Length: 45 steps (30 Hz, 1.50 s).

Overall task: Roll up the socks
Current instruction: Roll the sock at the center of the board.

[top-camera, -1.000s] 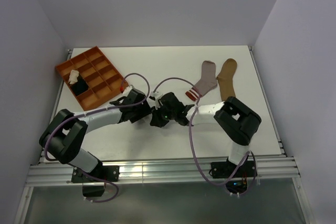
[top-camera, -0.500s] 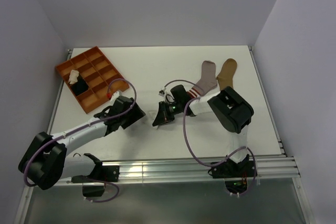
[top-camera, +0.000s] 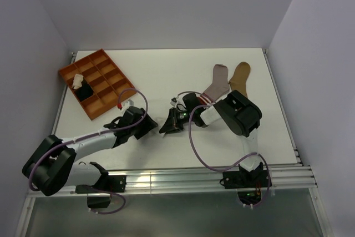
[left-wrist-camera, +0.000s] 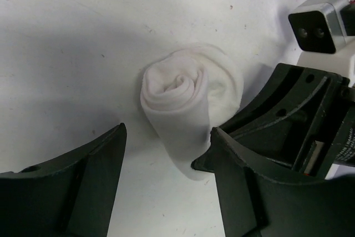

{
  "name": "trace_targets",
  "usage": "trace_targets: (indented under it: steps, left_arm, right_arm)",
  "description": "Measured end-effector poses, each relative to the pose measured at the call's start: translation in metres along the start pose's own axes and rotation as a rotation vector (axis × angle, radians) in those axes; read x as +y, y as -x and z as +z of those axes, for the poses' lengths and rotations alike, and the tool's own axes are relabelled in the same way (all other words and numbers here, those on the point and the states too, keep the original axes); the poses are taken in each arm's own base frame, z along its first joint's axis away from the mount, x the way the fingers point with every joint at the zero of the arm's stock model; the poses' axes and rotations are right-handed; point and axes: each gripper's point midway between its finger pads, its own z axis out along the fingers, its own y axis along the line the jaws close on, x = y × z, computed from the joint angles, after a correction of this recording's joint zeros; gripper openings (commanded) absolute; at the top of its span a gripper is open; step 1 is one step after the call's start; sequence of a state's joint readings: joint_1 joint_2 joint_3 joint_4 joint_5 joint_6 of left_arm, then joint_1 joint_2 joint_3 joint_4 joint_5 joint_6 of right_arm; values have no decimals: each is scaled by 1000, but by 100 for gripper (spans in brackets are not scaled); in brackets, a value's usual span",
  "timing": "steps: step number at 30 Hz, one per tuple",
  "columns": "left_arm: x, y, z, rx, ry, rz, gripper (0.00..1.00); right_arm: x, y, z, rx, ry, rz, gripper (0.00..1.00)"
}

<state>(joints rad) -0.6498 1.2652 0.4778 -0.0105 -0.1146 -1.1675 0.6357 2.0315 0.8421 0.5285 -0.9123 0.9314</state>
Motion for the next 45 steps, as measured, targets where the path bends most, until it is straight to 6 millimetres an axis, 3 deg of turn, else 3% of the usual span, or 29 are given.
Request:
trace_targets:
  steps: [9, 12, 13, 15, 17, 18, 21, 27, 31, 34, 38, 45]
  left_arm:
    - [0, -2, 15, -2, 7, -31, 49]
    - [-1, -2, 19, -2, 5, -37, 29]
    - [-1, -2, 21, -1, 8, -40, 12]
    - [-5, -1, 24, 0, 4, -45, 0]
    - [-8, -1, 26, 4, 4, -41, 0]
    - [-9, -1, 26, 7, 4, -41, 0]
    - [-11, -2, 28, 21, 15, -39, 0]
    - [-13, -3, 29, 50, 73, -5, 0]
    - [-14, -2, 29, 65, 103, 22, 0]
    - [-13, -2, 28, 73, 119, 34, 0]
    - [-13, -2, 27, 81, 134, 51, 0]
    - [-11, -2, 26, 91, 151, 72, 0]
  right_arm:
    - [0, 0, 1, -13, 40, 52, 0]
    - [0, 1, 2, -17, 47, 52, 0]
    - [0, 1, 2, -18, 48, 51, 0]
    - [0, 1, 2, -24, 50, 41, 0]
    - [-1, 2, 0, -34, 45, 23, 7]
    - [-1, 3, -1, -44, 38, 7, 19]
    - [0, 6, -7, -90, -11, -59, 38]
    - [28, 19, -34, -266, -159, -339, 57]
    - [57, 22, -45, -405, -270, -591, 61]
    - [69, 13, -40, -453, -344, -742, 61]
    - [63, -1, -31, -456, -458, -870, 56]
    - [50, -5, -24, -489, -601, -997, 55]
